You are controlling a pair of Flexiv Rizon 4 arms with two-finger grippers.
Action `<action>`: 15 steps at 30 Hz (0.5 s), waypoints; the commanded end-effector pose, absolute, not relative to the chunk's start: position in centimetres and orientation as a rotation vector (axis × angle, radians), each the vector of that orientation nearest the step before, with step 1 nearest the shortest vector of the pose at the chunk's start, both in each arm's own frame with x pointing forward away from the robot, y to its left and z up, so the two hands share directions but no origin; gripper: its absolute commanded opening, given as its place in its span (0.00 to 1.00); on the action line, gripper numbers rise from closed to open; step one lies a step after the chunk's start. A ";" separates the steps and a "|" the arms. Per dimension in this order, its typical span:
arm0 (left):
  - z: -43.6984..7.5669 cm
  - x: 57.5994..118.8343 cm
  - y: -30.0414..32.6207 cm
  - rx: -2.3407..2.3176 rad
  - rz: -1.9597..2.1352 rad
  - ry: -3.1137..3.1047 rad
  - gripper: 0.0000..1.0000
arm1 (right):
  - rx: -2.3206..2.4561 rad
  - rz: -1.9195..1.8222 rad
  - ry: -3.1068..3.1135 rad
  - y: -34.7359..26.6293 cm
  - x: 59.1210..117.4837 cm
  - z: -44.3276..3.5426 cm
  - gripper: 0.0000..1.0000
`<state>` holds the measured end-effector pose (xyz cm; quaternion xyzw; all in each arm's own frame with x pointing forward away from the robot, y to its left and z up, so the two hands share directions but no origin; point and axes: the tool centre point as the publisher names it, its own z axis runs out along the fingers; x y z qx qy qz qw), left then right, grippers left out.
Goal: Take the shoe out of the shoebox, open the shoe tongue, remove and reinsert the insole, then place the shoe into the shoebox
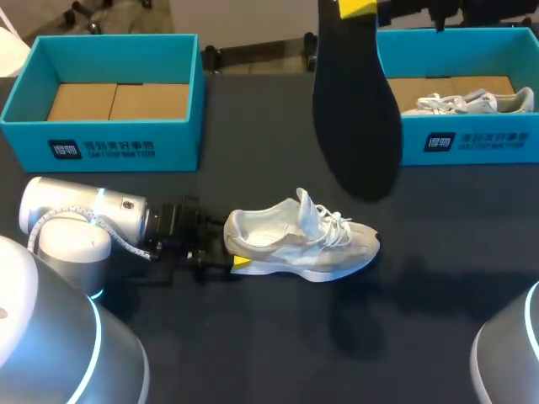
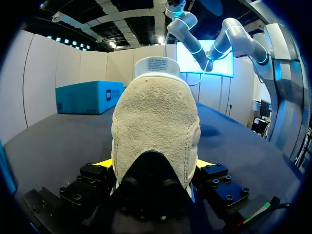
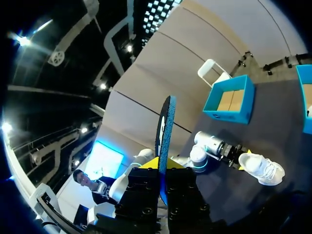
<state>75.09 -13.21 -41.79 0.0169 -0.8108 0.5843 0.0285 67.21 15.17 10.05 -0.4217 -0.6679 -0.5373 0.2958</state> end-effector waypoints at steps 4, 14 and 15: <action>-41.8 75.0 -13.3 0.054 1.801 -2.504 0.00 | -1.115 -1.428 -1.764 14.5 65.6 10.0 0.00; -41.8 75.0 -13.3 0.054 1.801 -2.504 0.00 | -1.135 -1.452 -1.722 14.4 63.2 9.5 0.00; -41.8 75.0 -13.3 0.054 1.801 -2.504 0.00 | -1.142 -1.461 -1.715 14.5 63.1 9.4 0.00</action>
